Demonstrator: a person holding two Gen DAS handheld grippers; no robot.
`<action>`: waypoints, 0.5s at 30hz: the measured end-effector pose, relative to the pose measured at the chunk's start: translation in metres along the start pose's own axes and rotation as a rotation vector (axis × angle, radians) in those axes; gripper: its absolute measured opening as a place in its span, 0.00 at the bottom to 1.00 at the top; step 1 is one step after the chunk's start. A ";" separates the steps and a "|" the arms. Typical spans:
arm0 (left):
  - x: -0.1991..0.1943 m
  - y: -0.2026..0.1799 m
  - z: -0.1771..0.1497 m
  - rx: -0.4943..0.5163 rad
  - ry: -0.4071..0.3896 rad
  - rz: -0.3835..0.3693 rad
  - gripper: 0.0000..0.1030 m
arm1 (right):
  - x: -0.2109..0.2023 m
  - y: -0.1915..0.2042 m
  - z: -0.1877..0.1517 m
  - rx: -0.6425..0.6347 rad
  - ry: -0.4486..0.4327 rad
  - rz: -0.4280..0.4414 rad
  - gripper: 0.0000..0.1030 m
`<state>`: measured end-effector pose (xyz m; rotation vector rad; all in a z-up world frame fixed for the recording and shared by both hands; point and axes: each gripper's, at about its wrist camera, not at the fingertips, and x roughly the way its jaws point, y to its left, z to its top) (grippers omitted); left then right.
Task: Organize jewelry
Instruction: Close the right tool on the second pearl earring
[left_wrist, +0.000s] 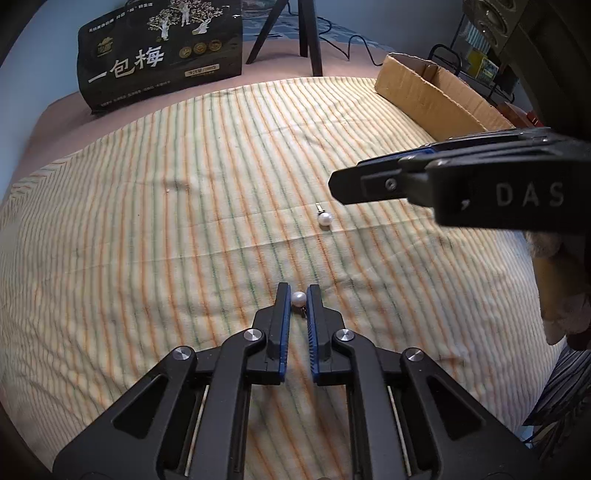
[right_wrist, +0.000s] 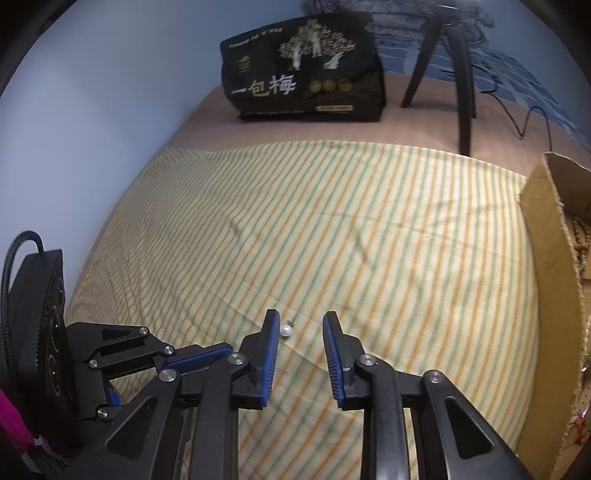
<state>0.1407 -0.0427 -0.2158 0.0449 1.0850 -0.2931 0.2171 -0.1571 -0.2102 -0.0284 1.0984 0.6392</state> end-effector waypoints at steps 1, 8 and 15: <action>0.000 0.002 0.000 0.001 0.002 0.008 0.07 | 0.003 0.002 0.001 -0.007 0.003 0.003 0.22; -0.003 0.024 -0.004 -0.045 0.003 0.032 0.07 | 0.019 0.015 -0.001 -0.064 0.030 -0.019 0.19; -0.007 0.036 -0.006 -0.066 -0.002 0.041 0.07 | 0.033 0.035 -0.008 -0.190 0.047 -0.119 0.14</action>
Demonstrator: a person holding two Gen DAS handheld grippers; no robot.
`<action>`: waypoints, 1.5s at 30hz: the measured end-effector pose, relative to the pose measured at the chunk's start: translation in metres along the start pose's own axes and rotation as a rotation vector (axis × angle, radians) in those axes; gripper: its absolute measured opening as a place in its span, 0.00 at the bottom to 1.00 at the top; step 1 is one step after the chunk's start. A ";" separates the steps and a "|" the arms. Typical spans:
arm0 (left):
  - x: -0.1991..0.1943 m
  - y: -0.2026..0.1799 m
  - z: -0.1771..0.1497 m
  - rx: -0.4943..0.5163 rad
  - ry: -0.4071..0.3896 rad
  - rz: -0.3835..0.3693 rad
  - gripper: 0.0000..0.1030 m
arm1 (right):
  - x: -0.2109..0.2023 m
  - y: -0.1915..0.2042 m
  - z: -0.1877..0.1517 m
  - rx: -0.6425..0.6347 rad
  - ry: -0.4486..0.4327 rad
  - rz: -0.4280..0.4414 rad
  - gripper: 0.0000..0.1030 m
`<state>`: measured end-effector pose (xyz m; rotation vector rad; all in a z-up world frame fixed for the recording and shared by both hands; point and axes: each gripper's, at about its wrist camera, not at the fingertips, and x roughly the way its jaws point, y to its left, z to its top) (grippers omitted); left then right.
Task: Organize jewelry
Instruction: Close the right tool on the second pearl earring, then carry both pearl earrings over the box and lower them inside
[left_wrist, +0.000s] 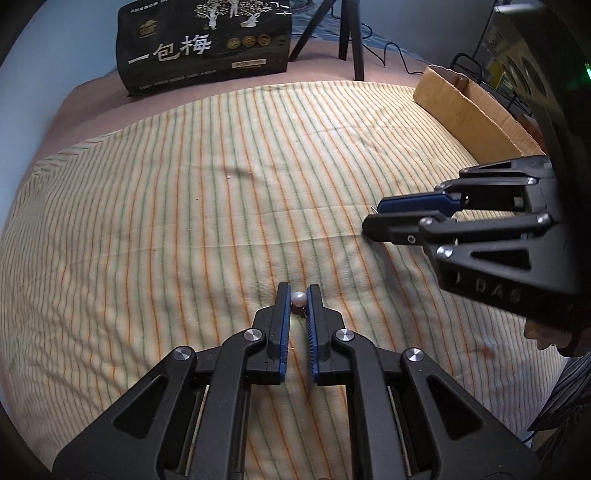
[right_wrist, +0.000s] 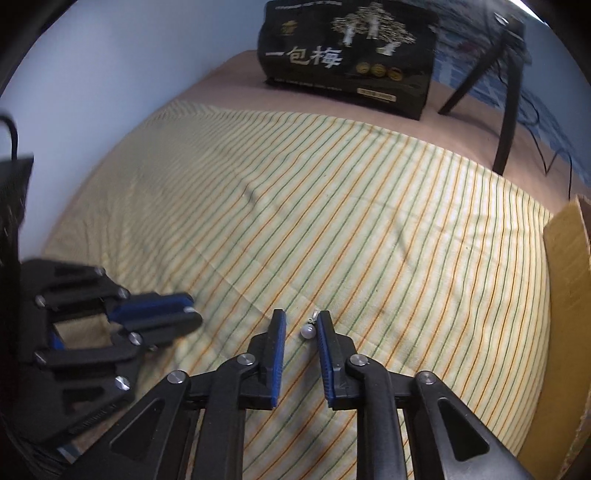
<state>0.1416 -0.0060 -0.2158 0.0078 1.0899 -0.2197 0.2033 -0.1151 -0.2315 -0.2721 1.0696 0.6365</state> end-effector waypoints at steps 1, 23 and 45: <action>0.000 0.001 0.000 -0.001 0.000 0.000 0.07 | 0.001 0.003 -0.001 -0.017 0.000 -0.014 0.13; -0.027 0.002 0.016 -0.052 -0.065 -0.016 0.06 | -0.044 -0.014 -0.006 0.021 -0.090 -0.031 0.05; -0.093 -0.076 0.087 0.024 -0.300 -0.099 0.06 | -0.159 -0.098 -0.037 0.162 -0.286 -0.176 0.05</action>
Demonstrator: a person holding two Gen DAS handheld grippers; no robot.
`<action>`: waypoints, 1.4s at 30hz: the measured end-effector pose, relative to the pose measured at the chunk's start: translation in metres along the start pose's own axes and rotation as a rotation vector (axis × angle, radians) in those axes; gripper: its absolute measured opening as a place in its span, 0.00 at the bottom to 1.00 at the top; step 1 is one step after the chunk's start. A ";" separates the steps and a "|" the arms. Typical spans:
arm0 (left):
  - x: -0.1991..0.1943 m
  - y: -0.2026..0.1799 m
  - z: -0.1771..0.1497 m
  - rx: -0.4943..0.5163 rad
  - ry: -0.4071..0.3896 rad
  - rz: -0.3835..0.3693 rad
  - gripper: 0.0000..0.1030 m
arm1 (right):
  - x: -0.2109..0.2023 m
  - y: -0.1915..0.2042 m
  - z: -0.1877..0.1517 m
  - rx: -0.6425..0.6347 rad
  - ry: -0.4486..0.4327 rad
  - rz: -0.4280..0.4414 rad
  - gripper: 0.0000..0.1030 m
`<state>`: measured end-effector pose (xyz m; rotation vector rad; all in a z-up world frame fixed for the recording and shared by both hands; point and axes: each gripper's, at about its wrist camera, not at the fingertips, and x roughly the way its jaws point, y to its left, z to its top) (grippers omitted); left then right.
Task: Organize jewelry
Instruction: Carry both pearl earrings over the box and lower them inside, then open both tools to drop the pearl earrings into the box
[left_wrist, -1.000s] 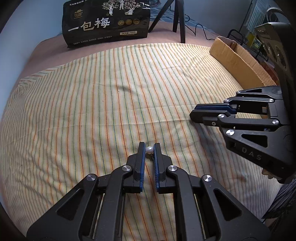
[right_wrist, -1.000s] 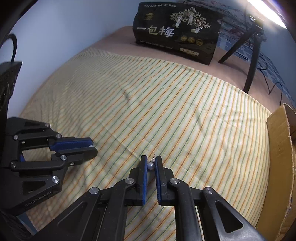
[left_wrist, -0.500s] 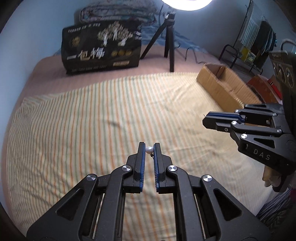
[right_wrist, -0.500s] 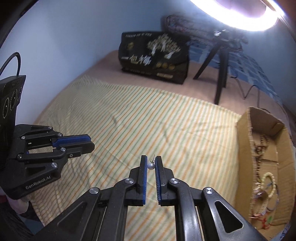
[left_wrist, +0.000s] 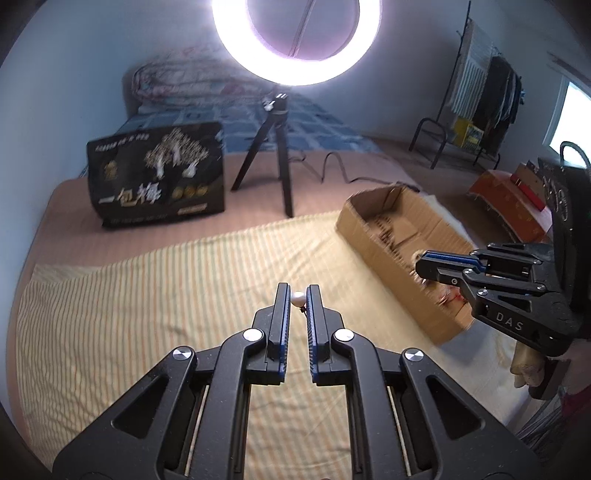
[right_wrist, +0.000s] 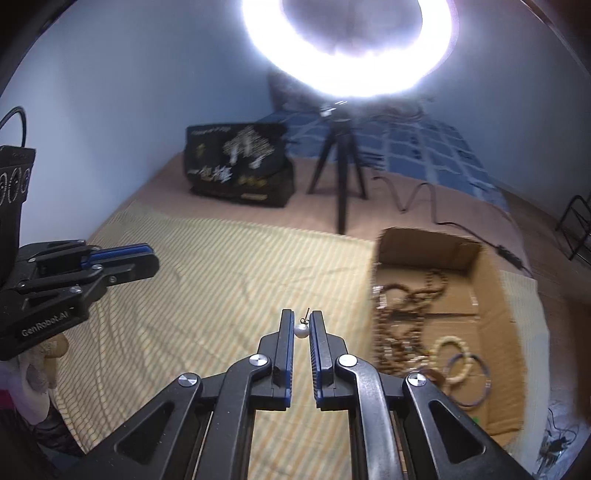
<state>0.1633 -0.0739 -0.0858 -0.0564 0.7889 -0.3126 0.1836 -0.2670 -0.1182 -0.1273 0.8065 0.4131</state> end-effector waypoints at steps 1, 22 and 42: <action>0.000 -0.005 0.004 0.005 -0.009 -0.005 0.06 | -0.004 -0.007 0.001 0.009 -0.009 -0.011 0.05; 0.049 -0.093 0.068 0.065 -0.078 -0.116 0.06 | -0.034 -0.110 -0.012 0.196 -0.045 -0.134 0.05; 0.107 -0.137 0.079 0.086 -0.019 -0.153 0.06 | -0.022 -0.138 -0.037 0.240 0.022 -0.172 0.06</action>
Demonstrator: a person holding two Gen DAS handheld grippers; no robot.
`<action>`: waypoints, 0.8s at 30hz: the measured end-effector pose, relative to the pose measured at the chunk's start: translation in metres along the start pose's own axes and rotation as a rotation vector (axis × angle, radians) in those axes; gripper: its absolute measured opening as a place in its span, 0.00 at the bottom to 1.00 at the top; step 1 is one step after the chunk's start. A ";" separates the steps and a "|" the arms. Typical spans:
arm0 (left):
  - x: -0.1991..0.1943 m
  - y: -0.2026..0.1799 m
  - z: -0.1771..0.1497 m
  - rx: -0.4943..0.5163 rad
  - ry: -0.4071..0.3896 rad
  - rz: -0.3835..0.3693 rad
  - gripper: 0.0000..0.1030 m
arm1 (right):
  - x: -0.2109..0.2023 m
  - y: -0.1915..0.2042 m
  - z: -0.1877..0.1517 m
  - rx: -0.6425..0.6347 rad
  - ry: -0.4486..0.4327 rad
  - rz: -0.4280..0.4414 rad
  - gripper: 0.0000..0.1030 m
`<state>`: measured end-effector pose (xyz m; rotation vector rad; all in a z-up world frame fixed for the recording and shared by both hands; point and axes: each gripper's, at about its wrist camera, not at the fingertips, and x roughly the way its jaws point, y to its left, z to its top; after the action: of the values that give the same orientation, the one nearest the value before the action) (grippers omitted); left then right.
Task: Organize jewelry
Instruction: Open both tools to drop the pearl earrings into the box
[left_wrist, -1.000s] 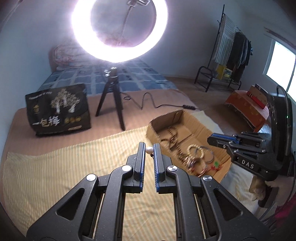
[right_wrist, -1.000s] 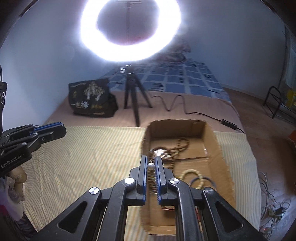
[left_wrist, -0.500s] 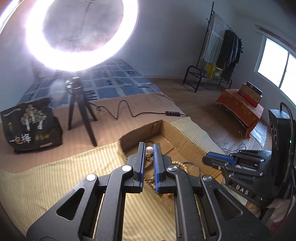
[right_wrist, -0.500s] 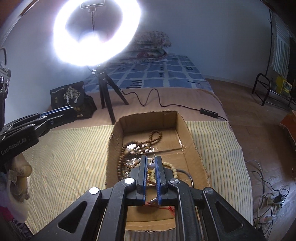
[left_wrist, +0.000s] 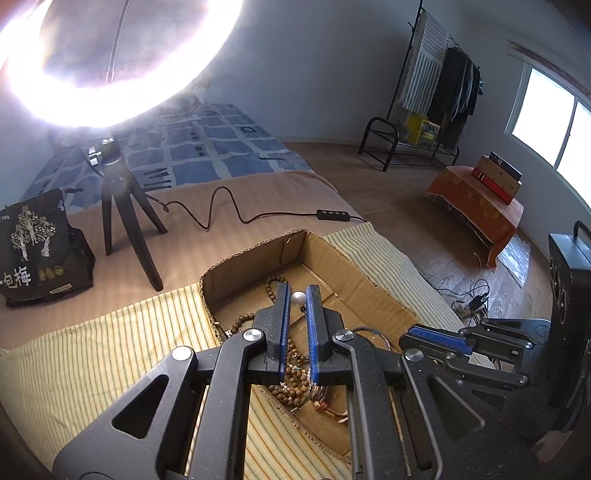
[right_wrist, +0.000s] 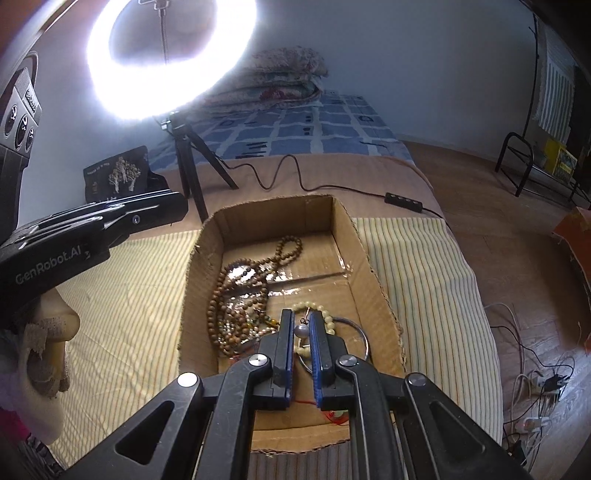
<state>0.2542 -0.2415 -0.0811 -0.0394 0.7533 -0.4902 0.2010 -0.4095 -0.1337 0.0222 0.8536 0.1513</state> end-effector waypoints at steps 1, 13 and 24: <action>0.001 -0.001 0.001 -0.003 0.001 0.000 0.06 | 0.001 -0.002 -0.001 0.004 0.003 0.000 0.06; 0.008 -0.009 0.002 0.003 0.004 0.000 0.06 | 0.005 -0.007 -0.005 0.012 0.017 0.014 0.19; 0.001 -0.008 0.006 -0.004 -0.030 0.033 0.43 | 0.005 0.000 -0.008 -0.015 0.008 -0.016 0.68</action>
<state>0.2554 -0.2496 -0.0758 -0.0377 0.7249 -0.4556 0.1984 -0.4095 -0.1429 0.0011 0.8604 0.1431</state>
